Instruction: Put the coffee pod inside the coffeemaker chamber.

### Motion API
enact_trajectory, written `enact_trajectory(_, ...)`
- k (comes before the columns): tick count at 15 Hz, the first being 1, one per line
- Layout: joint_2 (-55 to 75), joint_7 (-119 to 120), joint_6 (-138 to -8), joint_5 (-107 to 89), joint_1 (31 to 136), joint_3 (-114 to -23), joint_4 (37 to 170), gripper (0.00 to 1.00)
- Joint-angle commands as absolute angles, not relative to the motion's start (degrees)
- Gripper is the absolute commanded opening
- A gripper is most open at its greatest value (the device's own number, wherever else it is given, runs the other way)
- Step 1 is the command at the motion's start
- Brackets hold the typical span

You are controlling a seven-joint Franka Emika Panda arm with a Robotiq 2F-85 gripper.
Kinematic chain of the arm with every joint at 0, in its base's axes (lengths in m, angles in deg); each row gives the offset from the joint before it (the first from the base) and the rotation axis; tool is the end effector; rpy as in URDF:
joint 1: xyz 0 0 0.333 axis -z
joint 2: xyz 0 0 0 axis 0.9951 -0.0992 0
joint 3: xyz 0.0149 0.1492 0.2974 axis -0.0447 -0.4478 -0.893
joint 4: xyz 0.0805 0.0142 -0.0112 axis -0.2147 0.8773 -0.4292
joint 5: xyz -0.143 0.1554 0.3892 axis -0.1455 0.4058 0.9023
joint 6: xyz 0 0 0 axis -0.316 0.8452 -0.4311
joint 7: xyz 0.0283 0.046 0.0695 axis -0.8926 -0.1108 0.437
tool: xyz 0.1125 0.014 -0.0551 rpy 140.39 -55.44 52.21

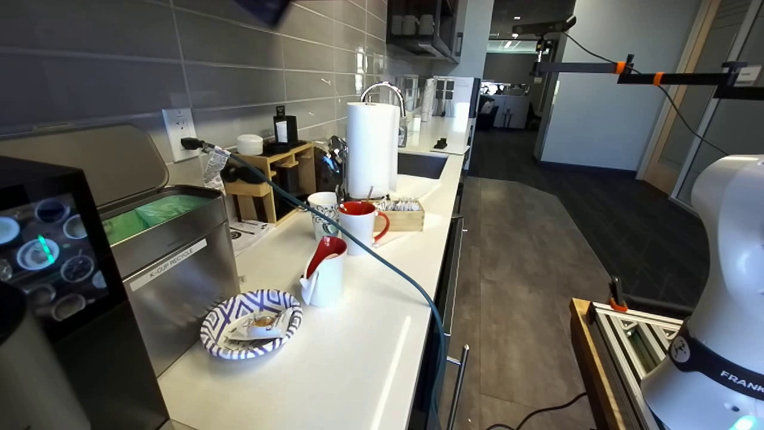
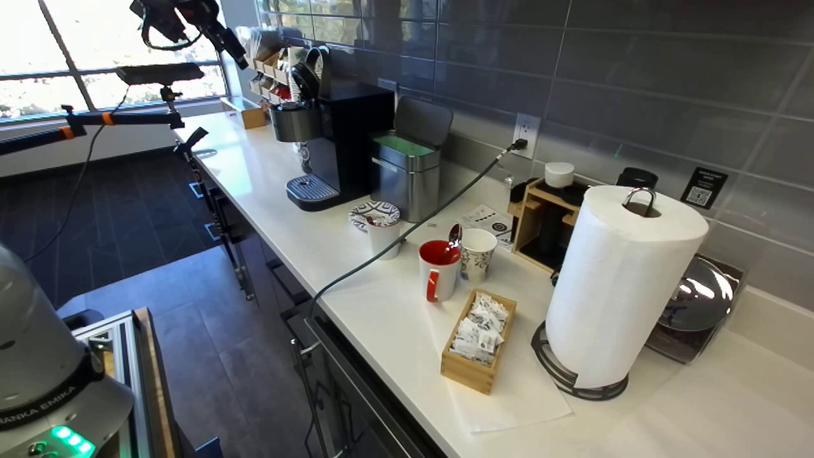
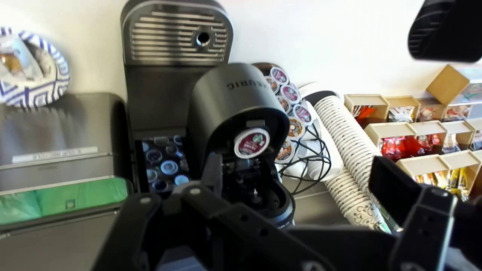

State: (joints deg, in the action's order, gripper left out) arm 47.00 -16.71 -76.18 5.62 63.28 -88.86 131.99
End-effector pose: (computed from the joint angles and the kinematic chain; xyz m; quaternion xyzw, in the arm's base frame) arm 0.4276 0.3554 0.6192 -0.9453 -0.0873 -0.2516 0.1884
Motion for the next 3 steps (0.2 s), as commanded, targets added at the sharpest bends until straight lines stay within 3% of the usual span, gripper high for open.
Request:
enact_trajectory(1, 49.5, -16.6, -75.9, 9.3, 64.9, -89.8, 134.7, 1.0)
enact_trajectory(3, 51.5, -16.4, -75.9, 9.9, 65.2, -89.8, 136.4, 1.0)
